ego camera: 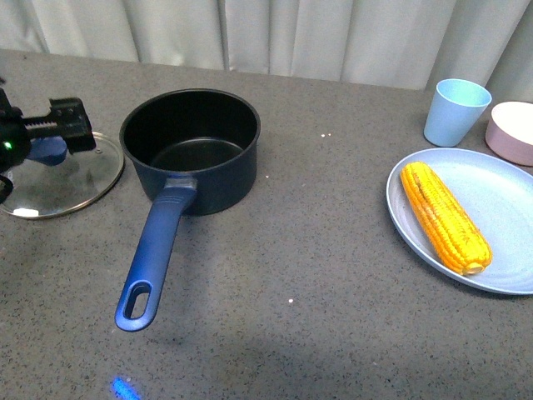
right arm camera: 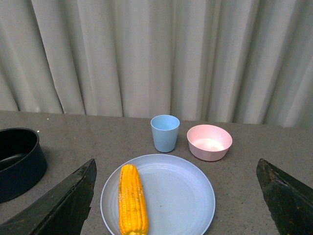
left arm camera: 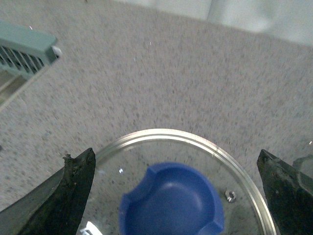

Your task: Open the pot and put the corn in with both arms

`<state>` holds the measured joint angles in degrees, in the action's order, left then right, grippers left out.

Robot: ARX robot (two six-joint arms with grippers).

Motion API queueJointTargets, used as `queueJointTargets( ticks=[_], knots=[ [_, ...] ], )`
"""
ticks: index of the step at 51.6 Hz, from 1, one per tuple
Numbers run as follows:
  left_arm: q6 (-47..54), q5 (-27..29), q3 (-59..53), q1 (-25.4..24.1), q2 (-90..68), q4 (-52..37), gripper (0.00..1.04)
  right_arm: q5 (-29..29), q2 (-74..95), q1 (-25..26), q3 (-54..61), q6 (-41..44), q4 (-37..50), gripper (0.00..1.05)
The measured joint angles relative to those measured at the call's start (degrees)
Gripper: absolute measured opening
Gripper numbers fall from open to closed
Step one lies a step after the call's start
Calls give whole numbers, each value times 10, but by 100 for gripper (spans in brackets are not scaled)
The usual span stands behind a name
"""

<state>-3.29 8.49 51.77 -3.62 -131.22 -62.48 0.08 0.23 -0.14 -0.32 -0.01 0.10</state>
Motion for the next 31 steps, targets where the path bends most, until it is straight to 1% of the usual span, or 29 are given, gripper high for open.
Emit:
queueJointTargets(
  ticks=[9, 13, 14, 17, 18, 20, 22, 28, 31],
  knots=[
    [2, 0, -56, -9, 92, -10, 98, 0, 0, 0, 0, 0, 0, 96],
    [14, -1, -98, -14, 141, -18, 98, 0, 0, 0, 0, 0, 0, 96],
    [18, -17, -108, -17, 146, -28, 97, 0, 0, 0, 0, 0, 0, 96],
    [21, -99, -152, -25, 166, -109, 86, 0, 0, 0, 0, 0, 0, 96],
    [21, -110, -161, -26, 170, -120, 85, 0, 0, 0, 0, 0, 0, 96],
    [23, -133, -194, -26, 191, -151, 77, 0, 0, 0, 0, 0, 0, 96],
    [24, -137, -234, -22, 232, -164, 67, 0, 0, 0, 0, 0, 0, 96],
    [27, -130, -313, -12, 315, -165, 40, 0, 0, 0, 0, 0, 0, 96],
    [27, -128, -339, -7, 344, -158, 29, 0, 0, 0, 0, 0, 0, 96]
  ],
)
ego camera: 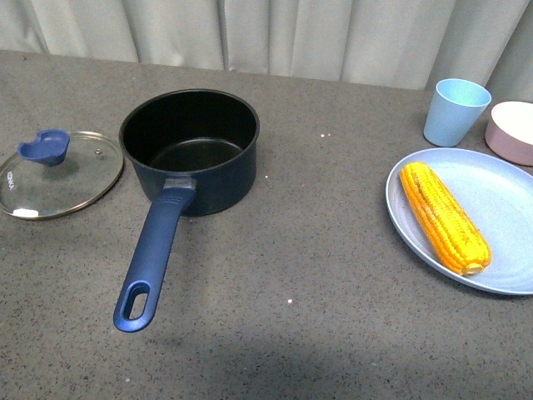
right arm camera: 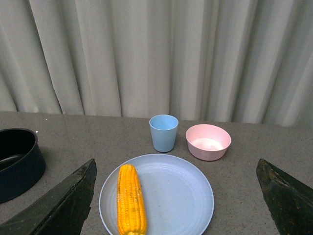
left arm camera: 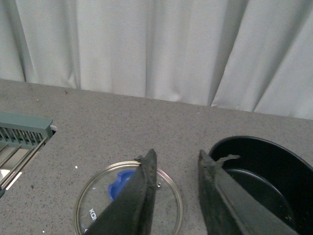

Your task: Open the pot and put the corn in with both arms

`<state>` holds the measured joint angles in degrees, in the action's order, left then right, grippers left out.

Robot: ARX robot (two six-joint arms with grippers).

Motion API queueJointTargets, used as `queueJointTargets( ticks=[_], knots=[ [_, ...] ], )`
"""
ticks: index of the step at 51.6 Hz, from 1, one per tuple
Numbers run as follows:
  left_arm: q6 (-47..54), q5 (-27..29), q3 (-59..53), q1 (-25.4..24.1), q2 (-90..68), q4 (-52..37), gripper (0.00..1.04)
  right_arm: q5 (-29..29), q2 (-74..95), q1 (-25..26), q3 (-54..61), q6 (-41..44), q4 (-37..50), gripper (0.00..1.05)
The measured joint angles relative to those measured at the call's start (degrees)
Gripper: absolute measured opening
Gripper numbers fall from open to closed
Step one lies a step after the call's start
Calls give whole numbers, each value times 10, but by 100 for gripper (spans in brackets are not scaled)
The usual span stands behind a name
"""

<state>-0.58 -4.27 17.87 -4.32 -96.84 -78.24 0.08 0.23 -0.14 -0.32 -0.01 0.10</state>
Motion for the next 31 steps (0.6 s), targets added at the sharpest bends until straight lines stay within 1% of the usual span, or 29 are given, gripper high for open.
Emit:
queueJointTargets(
  ticks=[4, 6, 7, 11, 16, 23, 27, 31],
  knots=[
    [1, 4, -34, 7, 46, 14, 13, 0, 0, 0, 0, 0, 0, 96],
    [1, 8, -48, 8, 68, 21, 6, 0, 0, 0, 0, 0, 0, 96],
    [0, 10, -54, 9, 78, 25, 4, 0, 0, 0, 0, 0, 0, 96],
    [2, 42, -75, 28, 115, 41, 4, 0, 0, 0, 0, 0, 0, 96],
    [2, 41, -100, 41, 167, 70, 4, 0, 0, 0, 0, 0, 0, 96],
    [2, 42, -128, 43, 244, 118, 4, 0, 0, 0, 0, 0, 0, 96],
    [2, 43, -129, 43, 302, 184, 4, 0, 0, 0, 0, 0, 0, 96],
    [2, 42, -134, 43, 349, 221, 4, 0, 0, 0, 0, 0, 0, 96]
  ],
)
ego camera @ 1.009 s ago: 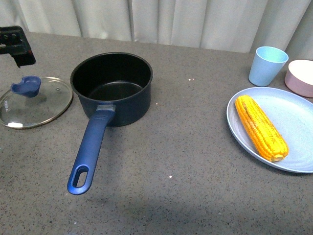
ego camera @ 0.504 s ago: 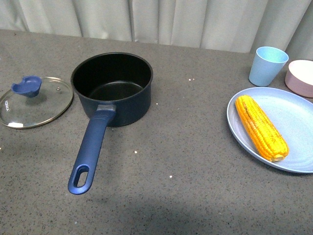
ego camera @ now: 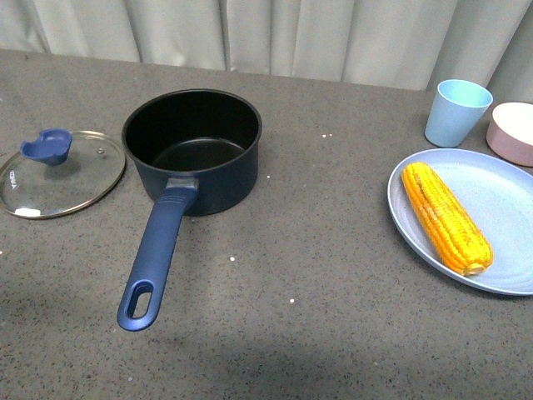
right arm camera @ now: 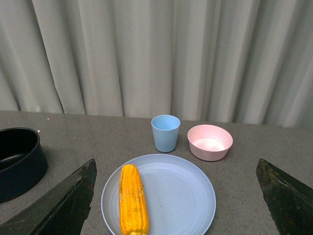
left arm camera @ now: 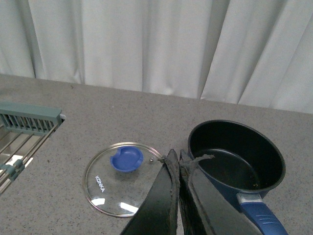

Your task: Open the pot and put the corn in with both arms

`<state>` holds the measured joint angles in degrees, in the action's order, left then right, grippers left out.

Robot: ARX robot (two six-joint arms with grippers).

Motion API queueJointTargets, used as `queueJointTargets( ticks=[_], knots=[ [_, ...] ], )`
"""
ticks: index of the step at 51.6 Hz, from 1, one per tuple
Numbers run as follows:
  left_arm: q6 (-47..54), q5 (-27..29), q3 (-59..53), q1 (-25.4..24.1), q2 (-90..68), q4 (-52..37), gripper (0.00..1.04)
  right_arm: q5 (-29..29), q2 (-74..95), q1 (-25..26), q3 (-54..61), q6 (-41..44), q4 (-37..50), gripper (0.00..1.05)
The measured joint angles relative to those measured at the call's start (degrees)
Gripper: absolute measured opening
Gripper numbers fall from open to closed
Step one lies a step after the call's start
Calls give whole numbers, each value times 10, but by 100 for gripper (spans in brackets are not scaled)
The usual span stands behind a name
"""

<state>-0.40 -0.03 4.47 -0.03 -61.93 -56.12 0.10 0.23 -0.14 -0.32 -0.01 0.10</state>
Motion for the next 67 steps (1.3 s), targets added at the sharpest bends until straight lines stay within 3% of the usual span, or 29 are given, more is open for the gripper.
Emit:
queueJointTargets(
  ticks=[45, 67],
  knots=[
    [0, 0, -34, 0, 367, 309, 4, 0, 0, 0, 0, 0, 0, 96],
    [0, 0, -34, 0, 460, 400, 4, 0, 0, 0, 0, 0, 0, 96]
  ],
)
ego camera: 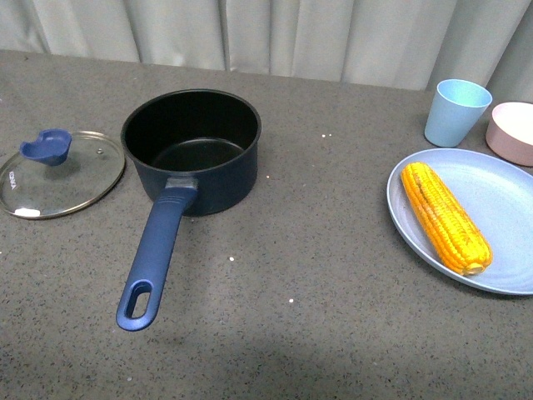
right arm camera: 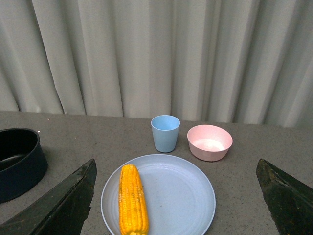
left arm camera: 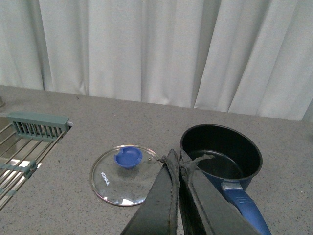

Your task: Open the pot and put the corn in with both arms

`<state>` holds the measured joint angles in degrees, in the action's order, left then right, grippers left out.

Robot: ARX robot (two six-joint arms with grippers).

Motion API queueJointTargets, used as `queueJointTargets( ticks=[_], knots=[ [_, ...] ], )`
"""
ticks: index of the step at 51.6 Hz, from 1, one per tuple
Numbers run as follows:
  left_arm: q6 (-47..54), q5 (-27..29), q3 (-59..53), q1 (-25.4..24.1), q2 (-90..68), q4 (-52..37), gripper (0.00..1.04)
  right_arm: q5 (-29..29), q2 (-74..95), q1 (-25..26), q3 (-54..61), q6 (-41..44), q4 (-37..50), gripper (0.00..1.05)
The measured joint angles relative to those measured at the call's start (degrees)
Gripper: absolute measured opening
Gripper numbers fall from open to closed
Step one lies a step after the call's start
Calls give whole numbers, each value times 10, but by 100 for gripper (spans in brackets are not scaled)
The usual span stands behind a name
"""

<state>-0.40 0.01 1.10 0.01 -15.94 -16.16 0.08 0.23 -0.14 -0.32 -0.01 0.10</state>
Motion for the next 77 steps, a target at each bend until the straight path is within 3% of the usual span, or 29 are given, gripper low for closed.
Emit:
queueJointTargets(
  ticks=[23, 29, 41, 43, 48, 51, 62, 71, 74, 77],
  knots=[
    [0, 0, 0, 0, 61, 61, 4, 0, 0, 0, 0, 0, 0, 96],
    [0, 0, 0, 0, 143, 156, 4, 0, 0, 0, 0, 0, 0, 96],
    [0, 0, 0, 0, 156, 160, 4, 0, 0, 0, 0, 0, 0, 96],
    [0, 0, 0, 0, 156, 160, 11, -9, 1, -2, 0, 2, -2, 96],
    [0, 1, 0, 0, 156, 160, 27, -178, 73, -36, -30, -1, -59, 96],
    [0, 0, 0, 0, 157, 160, 36, -205, 133, -28, -37, 5, -38, 96],
    [0, 0, 0, 0, 157, 160, 68, -76, 409, 47, -122, 22, 85, 96],
    [0, 0, 0, 0, 157, 161, 95, -2, 633, 66, -225, 32, 73, 96],
    [2, 0, 0, 0, 157, 161, 100, 21, 690, 64, -257, 30, 56, 96],
    [2, 0, 0, 0, 157, 161, 98, 37, 740, 59, -290, 30, 38, 96]
  ],
)
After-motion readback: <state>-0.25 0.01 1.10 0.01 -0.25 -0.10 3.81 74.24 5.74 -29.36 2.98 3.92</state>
